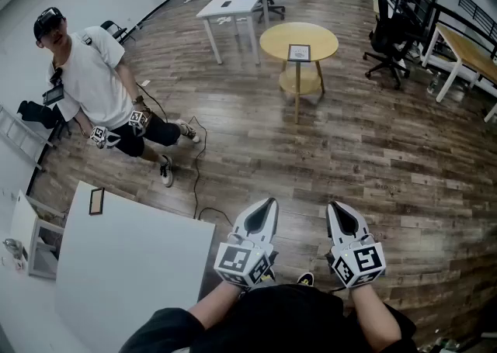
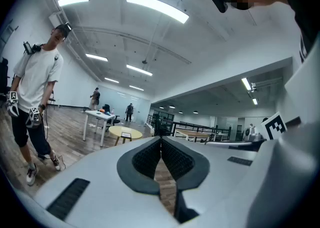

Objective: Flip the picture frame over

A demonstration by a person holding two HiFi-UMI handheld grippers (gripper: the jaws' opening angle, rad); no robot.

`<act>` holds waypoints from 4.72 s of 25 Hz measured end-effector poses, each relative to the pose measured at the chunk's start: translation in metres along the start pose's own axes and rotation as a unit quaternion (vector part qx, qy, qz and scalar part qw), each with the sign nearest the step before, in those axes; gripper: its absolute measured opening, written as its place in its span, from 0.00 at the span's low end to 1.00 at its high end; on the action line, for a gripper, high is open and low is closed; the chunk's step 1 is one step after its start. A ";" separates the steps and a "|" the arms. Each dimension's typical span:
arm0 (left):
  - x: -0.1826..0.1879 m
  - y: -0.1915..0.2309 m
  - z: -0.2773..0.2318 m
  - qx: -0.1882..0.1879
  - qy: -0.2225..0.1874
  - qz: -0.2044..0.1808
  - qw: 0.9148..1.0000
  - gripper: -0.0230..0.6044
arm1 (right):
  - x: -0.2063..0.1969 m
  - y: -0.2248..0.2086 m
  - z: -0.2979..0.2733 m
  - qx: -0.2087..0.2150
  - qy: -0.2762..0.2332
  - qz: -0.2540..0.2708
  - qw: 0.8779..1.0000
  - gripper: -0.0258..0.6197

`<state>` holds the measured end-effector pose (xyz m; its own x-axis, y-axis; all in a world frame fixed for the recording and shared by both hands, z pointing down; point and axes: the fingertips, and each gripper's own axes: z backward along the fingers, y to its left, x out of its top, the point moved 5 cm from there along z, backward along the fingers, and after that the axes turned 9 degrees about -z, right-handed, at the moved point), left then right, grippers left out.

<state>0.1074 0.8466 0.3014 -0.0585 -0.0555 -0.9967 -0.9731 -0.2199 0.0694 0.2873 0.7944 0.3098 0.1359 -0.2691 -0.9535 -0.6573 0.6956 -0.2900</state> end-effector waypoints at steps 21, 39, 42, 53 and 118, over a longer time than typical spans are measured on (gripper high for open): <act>-0.002 0.039 0.023 0.002 -0.006 0.009 1.000 0.07 | -0.011 0.033 -0.023 -0.001 -0.002 -0.010 1.000 0.07; -0.022 0.086 -0.055 -0.005 0.018 0.016 1.000 0.07 | -0.014 -0.036 -0.090 -0.035 0.009 -0.026 0.999 0.07; -0.015 0.086 -0.097 -0.003 0.016 0.010 1.000 0.07 | -0.001 -0.071 -0.114 -0.027 0.003 -0.026 0.999 0.07; 0.000 0.078 -0.238 0.002 0.016 -0.012 1.000 0.07 | 0.042 -0.182 -0.183 -0.007 -0.004 -0.032 0.999 0.07; 0.018 0.369 -0.738 -0.014 0.041 -0.019 0.999 0.07 | 0.147 -0.449 -0.676 -0.021 0.010 -0.022 0.999 0.07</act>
<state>-0.0882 0.0455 0.3391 -0.0025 -0.1255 -0.9921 -0.9673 -0.2512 0.0342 0.1017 -0.0077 0.3553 0.1519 -0.3122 -0.9378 -0.6819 0.6537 -0.3280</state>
